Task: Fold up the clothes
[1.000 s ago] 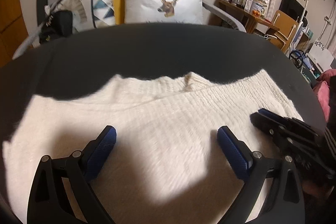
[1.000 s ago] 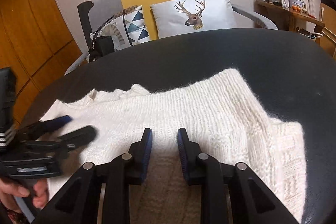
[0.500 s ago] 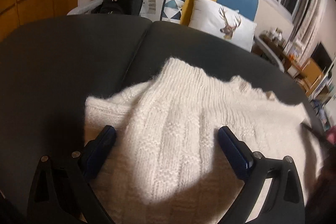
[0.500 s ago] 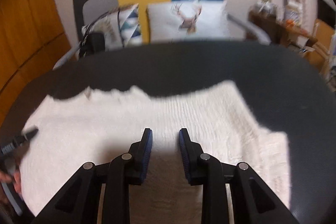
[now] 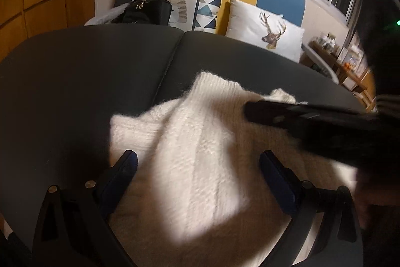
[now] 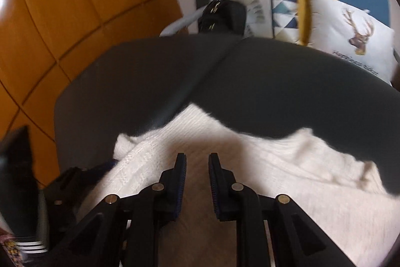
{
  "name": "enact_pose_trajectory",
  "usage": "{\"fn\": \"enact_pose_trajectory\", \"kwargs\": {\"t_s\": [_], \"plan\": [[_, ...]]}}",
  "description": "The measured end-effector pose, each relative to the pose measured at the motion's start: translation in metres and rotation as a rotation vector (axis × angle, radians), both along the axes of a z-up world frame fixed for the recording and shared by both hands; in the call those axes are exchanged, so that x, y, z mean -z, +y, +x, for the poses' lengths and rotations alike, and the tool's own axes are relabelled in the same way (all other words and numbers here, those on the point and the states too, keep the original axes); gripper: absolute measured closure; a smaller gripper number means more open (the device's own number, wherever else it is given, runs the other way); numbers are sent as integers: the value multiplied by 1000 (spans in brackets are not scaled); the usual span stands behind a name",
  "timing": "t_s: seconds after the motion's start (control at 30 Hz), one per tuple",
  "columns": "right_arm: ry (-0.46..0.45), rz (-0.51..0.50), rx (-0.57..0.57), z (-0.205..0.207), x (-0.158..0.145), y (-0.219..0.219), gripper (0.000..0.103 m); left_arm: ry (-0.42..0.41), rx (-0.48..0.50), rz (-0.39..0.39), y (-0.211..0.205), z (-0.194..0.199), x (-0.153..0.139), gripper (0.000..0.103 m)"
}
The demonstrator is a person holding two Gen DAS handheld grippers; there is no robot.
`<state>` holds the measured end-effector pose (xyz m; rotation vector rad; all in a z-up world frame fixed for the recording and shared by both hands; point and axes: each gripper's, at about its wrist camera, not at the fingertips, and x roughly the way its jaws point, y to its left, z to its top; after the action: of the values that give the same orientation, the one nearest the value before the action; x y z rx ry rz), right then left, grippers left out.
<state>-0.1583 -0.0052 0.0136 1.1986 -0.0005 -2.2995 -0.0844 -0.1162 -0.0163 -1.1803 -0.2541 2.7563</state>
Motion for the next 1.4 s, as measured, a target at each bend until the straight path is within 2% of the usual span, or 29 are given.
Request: {"fn": "enact_pose_trajectory", "kwargs": {"t_s": [0.1,0.17,0.27,0.37,0.43,0.5,0.57,0.6,0.63,0.7,0.83,1.0,1.03,1.07,1.2,1.27,1.3,1.33,1.37,1.4], "plan": [[11,46,26,-2,20,-6,87,-16,-28,14,-24,5,-1,4],[33,45,35,0,22,-7,87,-35,-49,39,-47,10,2,4],[44,56,33,2,23,-11,87,-72,-55,144,-86,21,11,4],[41,45,35,4,24,-9,87,-104,-38,316,-123,31,17,4],[39,38,36,5,24,-8,86,-126,-16,369,-135,34,18,4],[37,33,36,5,24,-7,86,-130,5,381,-137,37,19,12],[38,33,37,3,24,-7,86,-141,30,384,-134,38,21,35],[38,33,37,3,24,-7,86,-145,44,384,-131,38,21,40],[39,35,37,3,24,-8,86,-146,56,371,-127,38,22,50],[42,38,37,4,23,-8,86,-139,78,329,-116,37,22,53],[42,36,38,5,23,-8,85,-172,140,417,-106,32,28,52],[44,39,39,6,23,-9,85,-166,165,430,-98,32,35,54],[45,39,39,6,23,-9,85,-164,163,431,-97,32,36,68],[46,40,39,6,24,-9,85,-162,162,433,-95,33,36,75],[46,36,39,6,24,-8,85,-140,131,459,-97,36,35,86],[43,31,39,5,24,-7,85,-102,84,429,-100,43,29,92],[42,28,39,5,24,-6,85,-82,44,371,-100,47,25,93],[42,27,39,5,24,-6,85,-66,-10,268,-98,51,22,102],[42,27,40,5,24,-6,85,-53,-64,155,-96,54,20,103],[42,26,40,4,24,-6,85,-46,-94,93,-94,56,20,103]]}}
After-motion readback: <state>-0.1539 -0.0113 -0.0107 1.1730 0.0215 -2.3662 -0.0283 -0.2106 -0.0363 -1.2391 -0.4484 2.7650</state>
